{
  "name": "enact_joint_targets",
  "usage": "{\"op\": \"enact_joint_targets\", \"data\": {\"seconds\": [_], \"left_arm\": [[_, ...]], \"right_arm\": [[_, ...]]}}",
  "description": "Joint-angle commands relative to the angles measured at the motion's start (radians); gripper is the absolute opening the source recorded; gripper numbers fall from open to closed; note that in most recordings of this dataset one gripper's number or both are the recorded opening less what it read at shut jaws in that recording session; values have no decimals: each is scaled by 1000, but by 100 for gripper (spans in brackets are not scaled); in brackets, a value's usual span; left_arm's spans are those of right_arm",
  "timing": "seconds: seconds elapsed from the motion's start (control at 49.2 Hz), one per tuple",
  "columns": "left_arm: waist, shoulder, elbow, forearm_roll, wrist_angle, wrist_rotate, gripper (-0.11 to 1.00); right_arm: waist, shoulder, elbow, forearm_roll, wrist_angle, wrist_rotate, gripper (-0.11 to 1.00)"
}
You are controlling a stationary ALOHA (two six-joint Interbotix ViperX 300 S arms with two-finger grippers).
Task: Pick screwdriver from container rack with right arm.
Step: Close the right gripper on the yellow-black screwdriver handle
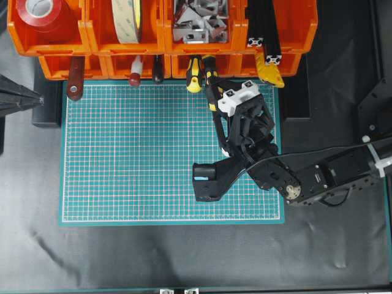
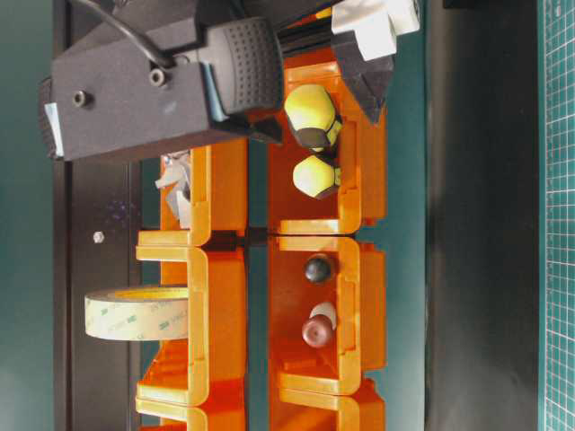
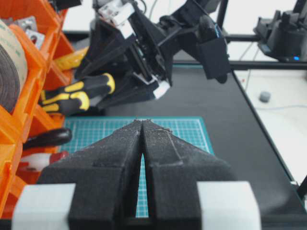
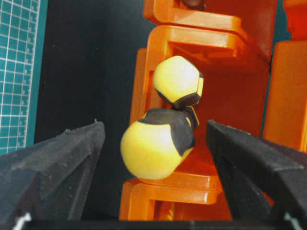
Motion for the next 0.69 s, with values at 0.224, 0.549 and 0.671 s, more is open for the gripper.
{"op": "enact_joint_targets", "data": {"seconds": [0.224, 0.549, 0.671], "left_arm": [[-3, -11, -23, 3, -5, -3, 0], [-3, -29, -28, 3, 0, -5, 0], [-5, -29, -28, 3, 3, -3, 0]], "right_arm": [[-20, -5, 3, 3, -43, 8, 77], [-14, 14, -34, 38, 29, 5, 42], [-3, 15, -60, 40, 74, 3, 42]]}}
